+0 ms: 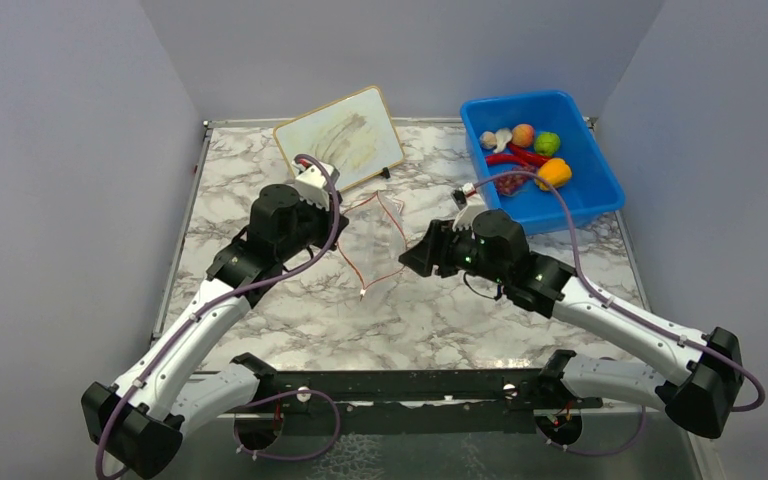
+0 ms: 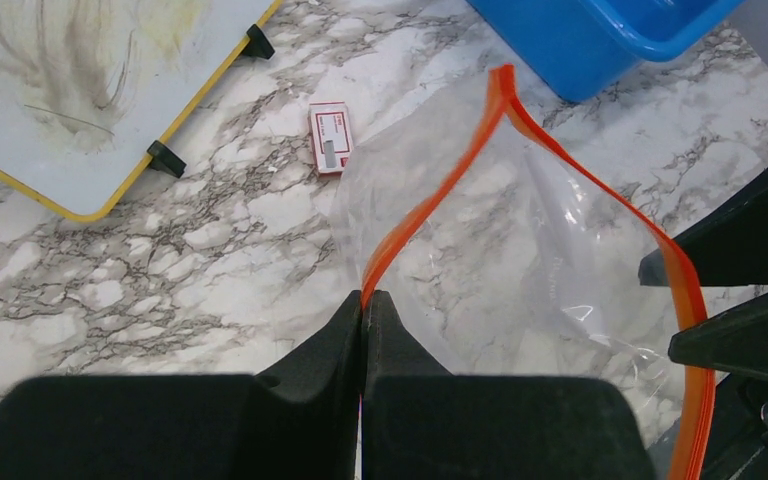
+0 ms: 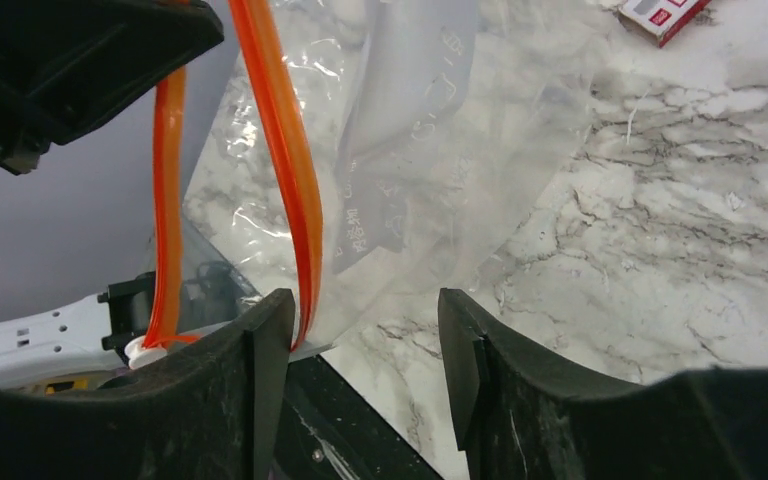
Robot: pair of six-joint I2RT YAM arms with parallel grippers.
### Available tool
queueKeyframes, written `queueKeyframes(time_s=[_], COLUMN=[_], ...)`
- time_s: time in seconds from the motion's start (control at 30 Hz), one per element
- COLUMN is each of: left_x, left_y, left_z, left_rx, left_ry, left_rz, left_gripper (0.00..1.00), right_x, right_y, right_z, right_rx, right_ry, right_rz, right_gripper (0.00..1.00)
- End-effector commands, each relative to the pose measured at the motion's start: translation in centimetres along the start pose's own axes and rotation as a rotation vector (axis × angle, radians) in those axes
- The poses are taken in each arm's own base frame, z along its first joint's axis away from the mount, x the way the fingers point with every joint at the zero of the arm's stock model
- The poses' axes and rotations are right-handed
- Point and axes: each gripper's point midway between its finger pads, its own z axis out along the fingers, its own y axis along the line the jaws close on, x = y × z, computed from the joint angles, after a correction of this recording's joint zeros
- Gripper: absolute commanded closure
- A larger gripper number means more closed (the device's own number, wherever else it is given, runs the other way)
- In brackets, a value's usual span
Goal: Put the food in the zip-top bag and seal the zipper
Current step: Open the zipper of the food storage bag, then pick up the fake vegetable from the bin.
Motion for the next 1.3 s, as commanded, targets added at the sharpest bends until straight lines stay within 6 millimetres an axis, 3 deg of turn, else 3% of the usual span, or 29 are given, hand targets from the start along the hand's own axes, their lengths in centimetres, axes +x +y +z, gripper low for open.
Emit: queueKeyframes(time_s=[0.0, 0.17, 0.33, 0.53, 0.73, 0.93, 1.1, 1.27], left_x=[0.2, -1.4, -3.8, -4.5, -2.3, 2.4, 4.2, 4.9], left_y=[-0.5, -0.8, 1.0, 2.9, 4.4, 2.9, 0.4, -1.1], left_z=[-0.2, -1.1, -2.1, -3.9, -3.7, -0.3, 1.1, 1.3], left_rx=[0.042, 0.046, -0.075, -0.205, -0.286, -0.192, -0.045, 0.062], left_ry=[-0.009, -0.041, -0.051, -0.052, 0.004, 0.134, 0.152, 0.101], left_rz=[0.028, 0.050, 0.096, 0.076, 0.085, 0.062, 0.042, 0.068], left_gripper=[1.00, 1.00, 1.00, 1.00, 1.00, 1.00, 1.00, 1.00], right_x=[-2.7, -3.7, -6.8, -9.9, -13.4, -17.4, -19.9, -20.4], right_y=[3.0, 4.1, 3.9, 1.2, -3.5, -8.3, -14.8, -23.0], right_z=[-0.8, -1.1, -2.6, -4.0, -4.2, -3.0, -2.9, -3.2], right_rx=[-0.097, -0.090, -0.016, 0.186, 0.494, 0.565, 0.629, 0.778], right_ry=[-0.056, -0.027, -0.115, -0.206, -0.257, -0.288, -0.309, -0.285], right_rz=[-0.049, -0.070, -0.115, -0.217, -0.321, -0.316, -0.249, -0.203], right_gripper=[0.42, 0.36, 0.34, 0.34, 0.35, 0.35, 0.36, 0.38])
